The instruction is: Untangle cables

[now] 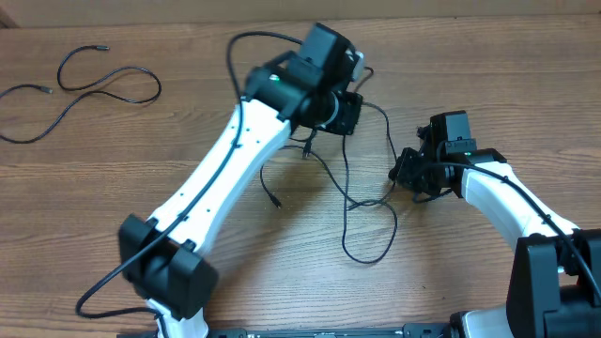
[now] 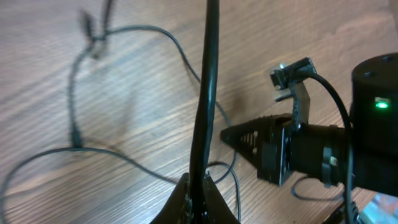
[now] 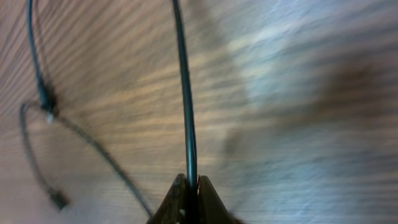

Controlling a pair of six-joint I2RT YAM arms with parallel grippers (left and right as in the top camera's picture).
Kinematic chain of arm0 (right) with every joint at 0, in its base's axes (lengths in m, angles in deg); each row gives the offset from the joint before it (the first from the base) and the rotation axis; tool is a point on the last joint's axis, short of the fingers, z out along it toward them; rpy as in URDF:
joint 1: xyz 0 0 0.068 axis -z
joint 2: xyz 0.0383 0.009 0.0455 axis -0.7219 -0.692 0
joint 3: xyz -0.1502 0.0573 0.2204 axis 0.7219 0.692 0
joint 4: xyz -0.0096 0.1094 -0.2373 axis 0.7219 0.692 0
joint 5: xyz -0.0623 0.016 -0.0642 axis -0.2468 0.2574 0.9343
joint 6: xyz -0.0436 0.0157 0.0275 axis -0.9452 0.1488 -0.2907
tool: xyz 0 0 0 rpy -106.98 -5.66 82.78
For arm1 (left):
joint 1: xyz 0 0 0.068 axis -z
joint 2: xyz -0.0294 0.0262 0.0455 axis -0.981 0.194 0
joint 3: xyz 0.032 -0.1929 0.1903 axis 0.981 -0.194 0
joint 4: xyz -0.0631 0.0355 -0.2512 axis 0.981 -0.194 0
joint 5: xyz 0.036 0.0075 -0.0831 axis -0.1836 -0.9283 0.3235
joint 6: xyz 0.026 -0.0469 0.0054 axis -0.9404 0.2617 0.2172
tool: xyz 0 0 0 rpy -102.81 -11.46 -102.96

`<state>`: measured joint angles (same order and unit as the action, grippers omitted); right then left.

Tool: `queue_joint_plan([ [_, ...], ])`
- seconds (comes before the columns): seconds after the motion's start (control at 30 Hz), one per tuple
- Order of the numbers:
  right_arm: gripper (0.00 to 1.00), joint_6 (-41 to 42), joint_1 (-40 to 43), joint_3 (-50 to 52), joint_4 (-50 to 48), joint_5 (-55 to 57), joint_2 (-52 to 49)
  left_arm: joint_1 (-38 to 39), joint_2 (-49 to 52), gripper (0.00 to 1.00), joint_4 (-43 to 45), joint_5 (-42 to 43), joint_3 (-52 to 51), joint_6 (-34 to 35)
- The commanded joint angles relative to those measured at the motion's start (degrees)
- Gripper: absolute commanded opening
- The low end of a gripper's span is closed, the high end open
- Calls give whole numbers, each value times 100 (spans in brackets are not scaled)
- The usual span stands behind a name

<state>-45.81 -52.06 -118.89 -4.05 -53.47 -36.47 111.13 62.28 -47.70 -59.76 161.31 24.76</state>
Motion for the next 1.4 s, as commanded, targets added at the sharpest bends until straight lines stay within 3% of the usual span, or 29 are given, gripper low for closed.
queue_joint_plan([
  [0.0, 4, -55, 278, -173, -50, 748, -15, -151, -289, 4, -168, 42, 133, -372],
  [0.27, 4, -55, 1119, -678, 164, 170, -17, -518, -538, 4, -503, 160, 133, -542],
  [0.43, 8, -160, 1156, -667, 378, 1084, -17, -575, -616, 4, -525, 151, 184, -1115],
  [0.57, 34, -160, 1156, -667, 531, 1508, -17, -800, -951, 4, -520, 151, 527, -1360],
  [0.6, 43, -160, 1156, -667, 527, 1508, -17, -833, -1012, 4, -518, 153, 599, -1373],
  [0.63, 67, -160, 1156, -667, 503, 1508, -17, -868, -1099, 4, -518, 173, 691, -1425],
  [0.67, 80, -162, 1156, -667, 468, 1508, -17, -883, -1165, 4, -527, 173, 743, -1499],
  [0.77, 99, -162, 1156, -667, 378, 1547, -17, -931, -1502, 4, -518, -157, 855, -1917],
  [1.07, 100, -160, 1154, -662, 380, 1541, -22, -1381, -2577, 4, -258, -2262, 1086, -1928],
  [1.37, 100, -157, 1154, -656, 385, 1539, -26, -2345, -2603, 4, -1399, -2811, 1062, -472],
])
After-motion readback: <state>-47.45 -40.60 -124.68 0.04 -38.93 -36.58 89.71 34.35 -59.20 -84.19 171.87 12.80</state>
